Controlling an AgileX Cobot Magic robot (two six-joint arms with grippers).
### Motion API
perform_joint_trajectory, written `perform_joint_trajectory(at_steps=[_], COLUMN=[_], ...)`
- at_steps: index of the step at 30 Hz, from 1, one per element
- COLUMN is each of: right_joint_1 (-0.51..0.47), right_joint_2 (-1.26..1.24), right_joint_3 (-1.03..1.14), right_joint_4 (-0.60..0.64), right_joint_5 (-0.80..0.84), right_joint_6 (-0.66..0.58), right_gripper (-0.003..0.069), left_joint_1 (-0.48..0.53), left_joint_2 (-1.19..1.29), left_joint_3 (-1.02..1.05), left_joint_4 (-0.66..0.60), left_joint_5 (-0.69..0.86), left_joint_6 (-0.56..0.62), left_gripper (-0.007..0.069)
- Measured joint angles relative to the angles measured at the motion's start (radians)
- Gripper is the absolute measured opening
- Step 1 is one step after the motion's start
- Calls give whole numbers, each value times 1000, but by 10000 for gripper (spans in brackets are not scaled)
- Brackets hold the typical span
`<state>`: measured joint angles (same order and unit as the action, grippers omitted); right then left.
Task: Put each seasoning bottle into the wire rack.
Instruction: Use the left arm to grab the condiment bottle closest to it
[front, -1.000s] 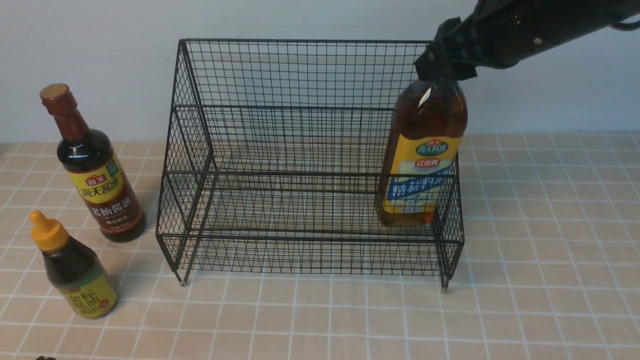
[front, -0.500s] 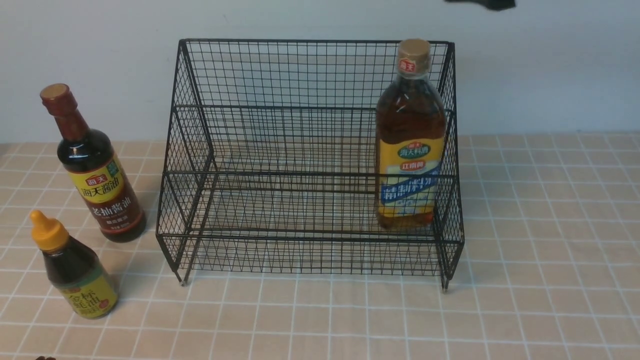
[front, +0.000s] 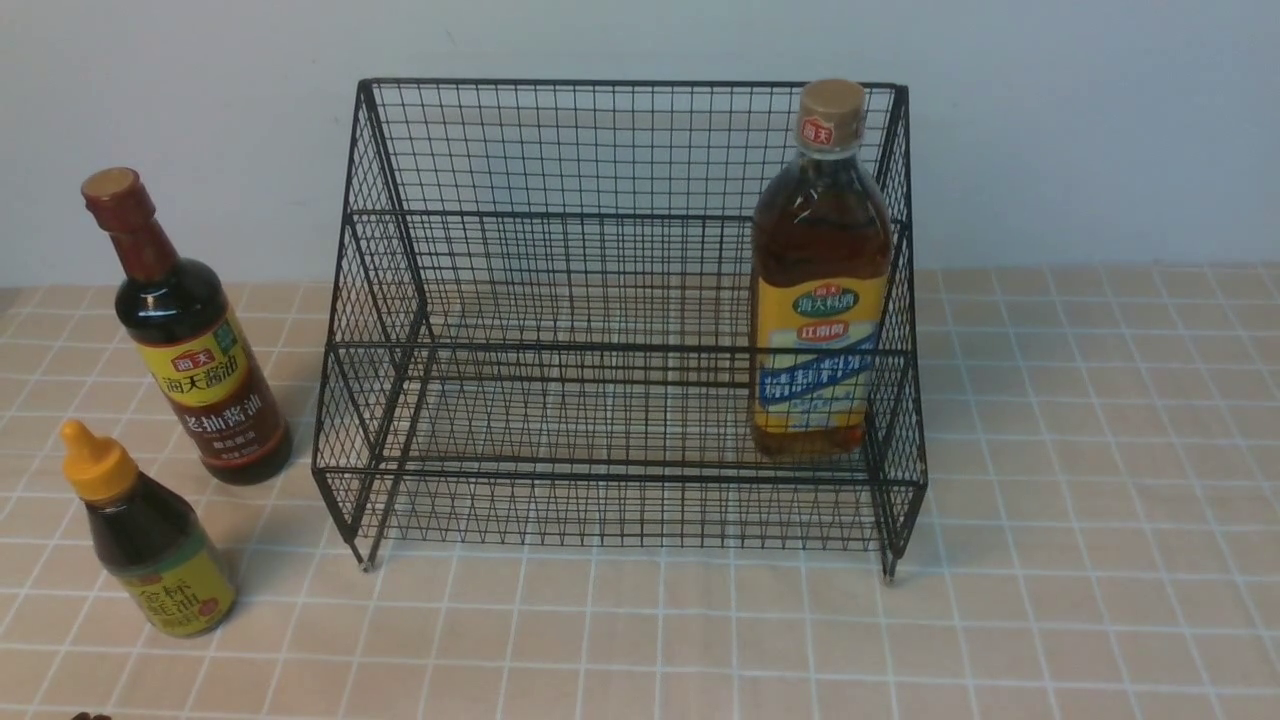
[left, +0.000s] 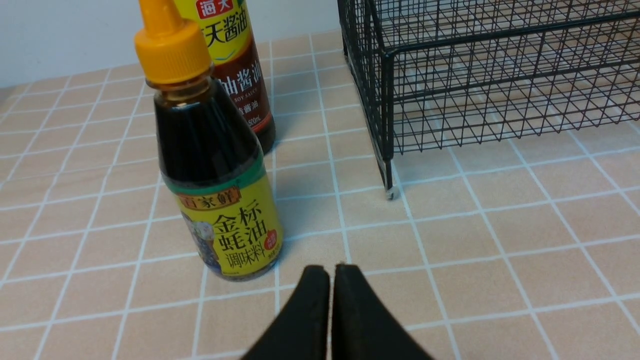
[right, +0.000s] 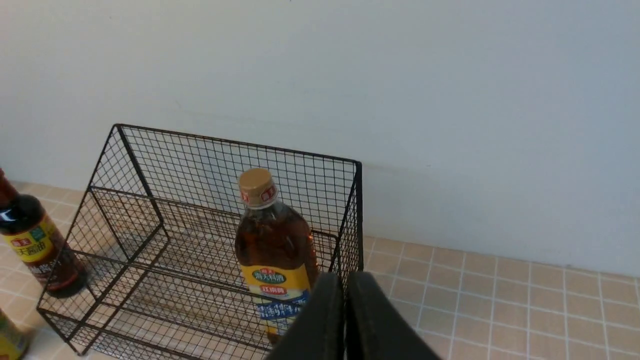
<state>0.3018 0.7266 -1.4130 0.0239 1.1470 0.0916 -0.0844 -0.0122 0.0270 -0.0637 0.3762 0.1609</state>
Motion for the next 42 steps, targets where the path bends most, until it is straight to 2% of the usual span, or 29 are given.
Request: perform_joint_trajectory(at_steps=[6,8,12,21,27,30,33,38,42], right_joint_1=[0,0,0,0,-8,-54,-174,-276,-317], right_joint_2=[-338,-393,-560,-658,-665,-682,-719,-739,-739], right_joint_3=[380,435,655,857,1006,1084,1217,1378,1430], right_joint_4=[29,42,156,180,157,136,120,117,117], right_joint_5=[-180,-226,-330,-380,-588,-675,-742,-757,-751], right_joint_6=[33,35,35,-23,-149,-192,-249,-286,-282], right_gripper=[-13,-13,-13,-13,-13,-13,-13,-13,-13], left_joint_1=[0,0,0,0,0,0,0,0,0], left_joint_2=[0,0,0,0,0,0,0,0,0], left_joint_3=[0,0,0,0,0,0,0,0,0], left_joint_4=[0,0,0,0,0,0,0,0,0], left_joint_5=[0,0,0,0,0,0,0,0,0], left_joint_6=[0,0,0,0,0,0,0,0,0], left_gripper=[-7,-7,-7,-7,-7,-7,-7,-7,-7])
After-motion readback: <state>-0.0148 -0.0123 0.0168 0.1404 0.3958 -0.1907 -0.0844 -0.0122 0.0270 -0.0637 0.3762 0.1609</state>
